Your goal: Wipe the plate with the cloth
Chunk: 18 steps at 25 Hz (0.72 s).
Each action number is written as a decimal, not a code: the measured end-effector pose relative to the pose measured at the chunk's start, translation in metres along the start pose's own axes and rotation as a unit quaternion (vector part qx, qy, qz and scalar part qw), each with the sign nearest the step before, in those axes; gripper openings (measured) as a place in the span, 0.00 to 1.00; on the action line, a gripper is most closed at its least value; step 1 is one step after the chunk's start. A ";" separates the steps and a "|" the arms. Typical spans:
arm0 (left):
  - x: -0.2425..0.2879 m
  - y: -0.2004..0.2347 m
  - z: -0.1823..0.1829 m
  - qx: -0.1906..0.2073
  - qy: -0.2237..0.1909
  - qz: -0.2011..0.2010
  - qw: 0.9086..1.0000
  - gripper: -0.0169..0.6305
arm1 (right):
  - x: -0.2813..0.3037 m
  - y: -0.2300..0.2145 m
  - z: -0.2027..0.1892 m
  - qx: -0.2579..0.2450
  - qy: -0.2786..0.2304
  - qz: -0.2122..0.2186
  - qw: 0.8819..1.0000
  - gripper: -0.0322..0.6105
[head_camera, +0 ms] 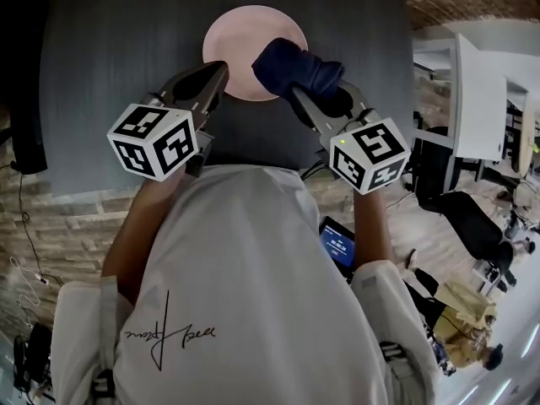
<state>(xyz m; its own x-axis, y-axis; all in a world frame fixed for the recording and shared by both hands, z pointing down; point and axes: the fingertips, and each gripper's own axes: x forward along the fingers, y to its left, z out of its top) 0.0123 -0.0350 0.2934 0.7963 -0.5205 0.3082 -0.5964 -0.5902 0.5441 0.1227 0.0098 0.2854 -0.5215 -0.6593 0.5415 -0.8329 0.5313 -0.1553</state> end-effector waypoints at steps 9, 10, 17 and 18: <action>-0.015 -0.024 0.016 0.024 -0.022 0.005 0.999 0.05 | -0.027 0.008 0.010 -0.021 -0.028 -0.004 0.999 0.20; -0.017 -0.027 0.017 0.026 -0.025 0.004 0.999 0.05 | -0.029 0.009 0.011 -0.020 -0.032 -0.005 0.999 0.20; -0.021 -0.050 0.016 0.048 -0.028 -0.013 0.998 0.06 | -0.034 0.021 0.005 0.002 -0.028 0.002 1.000 0.19; -0.020 -0.052 0.016 0.051 -0.029 -0.017 0.998 0.06 | -0.035 0.022 0.003 0.006 -0.024 0.003 1.000 0.19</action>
<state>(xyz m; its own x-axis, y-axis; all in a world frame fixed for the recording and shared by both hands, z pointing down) 0.0258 -0.0034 0.2460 0.8103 -0.5329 0.2439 -0.5794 -0.6658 0.4702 0.1218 0.0427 0.2606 -0.5342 -0.6817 0.5000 -0.8319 0.5291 -0.1673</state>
